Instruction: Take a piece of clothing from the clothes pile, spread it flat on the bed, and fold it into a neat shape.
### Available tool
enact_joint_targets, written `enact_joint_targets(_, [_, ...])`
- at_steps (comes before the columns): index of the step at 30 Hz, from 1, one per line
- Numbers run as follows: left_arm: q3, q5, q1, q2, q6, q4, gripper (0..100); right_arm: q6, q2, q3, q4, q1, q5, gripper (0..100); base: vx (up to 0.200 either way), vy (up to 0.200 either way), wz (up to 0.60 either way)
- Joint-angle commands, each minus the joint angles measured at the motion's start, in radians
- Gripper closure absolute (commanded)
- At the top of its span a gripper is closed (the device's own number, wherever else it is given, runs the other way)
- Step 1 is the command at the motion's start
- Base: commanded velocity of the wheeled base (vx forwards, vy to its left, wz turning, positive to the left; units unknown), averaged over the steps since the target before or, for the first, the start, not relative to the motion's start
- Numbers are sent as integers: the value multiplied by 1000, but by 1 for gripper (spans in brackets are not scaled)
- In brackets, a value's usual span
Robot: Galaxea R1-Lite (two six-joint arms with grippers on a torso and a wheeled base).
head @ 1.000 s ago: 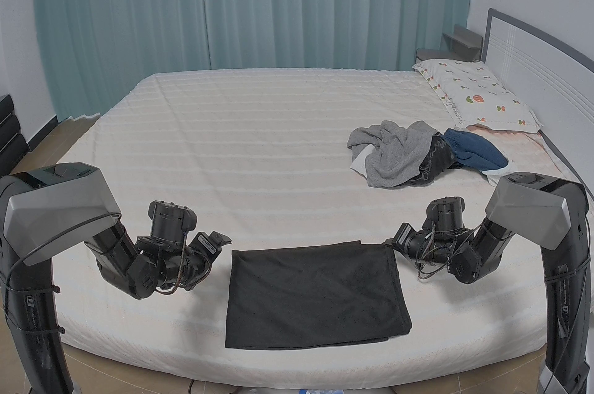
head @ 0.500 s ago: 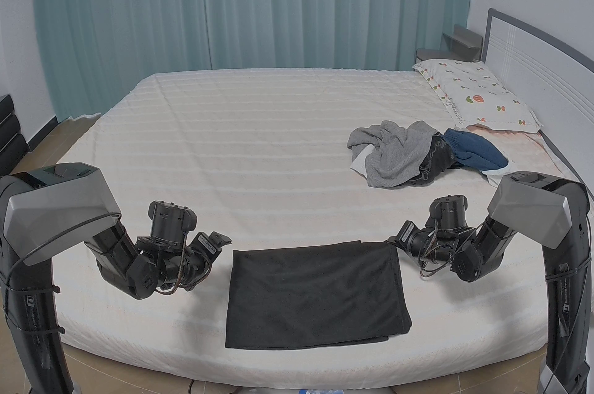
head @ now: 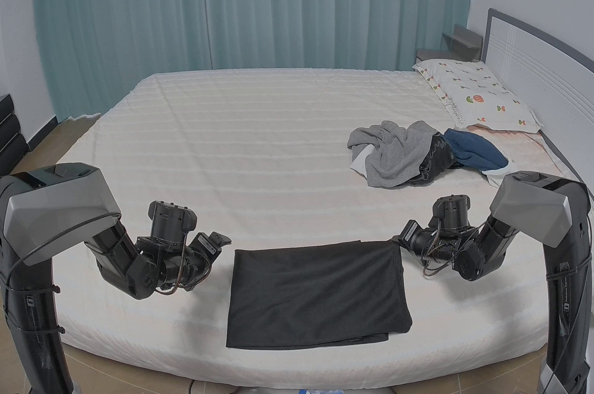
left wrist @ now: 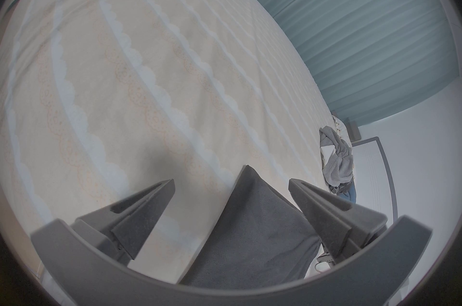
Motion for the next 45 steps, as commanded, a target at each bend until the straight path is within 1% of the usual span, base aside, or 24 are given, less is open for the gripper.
enact_joint_targets(1, [0,0,0,0,-1,0,0,0,2,4,0,2,2,0,0,0,0])
enact_joint_targets(6, [1,0,-2,-3,0,1,0,6,-30,25,-1,-4,3,0,0,0,0])
enact_joint_targets(10, [3,-2,-17,-7,5,3,0,7,-58,59,-1,-12,9,0,0,0,0])
enact_joint_targets(11, [9,-2,-33,-6,23,3,0,10,-79,82,-6,-21,14,0,0,0,0])
enact_joint_targets(13, [11,-2,-34,-6,25,1,0,10,-79,84,-7,-23,14,0,0,0,0])
enact_joint_targets(14, [38,-6,-62,-6,97,6,0,41,-82,99,-26,-33,20,0,0,0,0])
enact_joint_targets(15, [38,-6,-62,-6,97,6,0,41,-82,99,-26,-33,20,0,0,0,0])
enact_joint_targets(16, [83,-8,-92,2,189,-11,0,55,-75,110,-49,-35,29,0,0,0,0])
enact_joint_targets(20, [100,-5,-117,6,227,-23,0,55,-73,121,-55,-32,31,0,0,0,0])
enact_joint_targets(24, [121,1,-154,49,278,-81,0,53,-68,124,-56,-27,32,0,0,0,0])
enact_joint_targets(28, [130,18,-163,60,293,-129,0,52,-59,124,-56,-27,32,0,0,0,0])
enact_joint_targets(36, [130,18,-166,63,287,-137,0,53,-59,124,-56,-24,32,0,0,0,0])
enact_joint_targets(37, [127,18,-166,62,286,-137,100,53,-58,122,-56,-24,32,0,0,0,0])
enact_joint_targets(45, [124,23,-166,63,283,-137,100,53,-58,124,-58,-24,32,0,0,0,0])
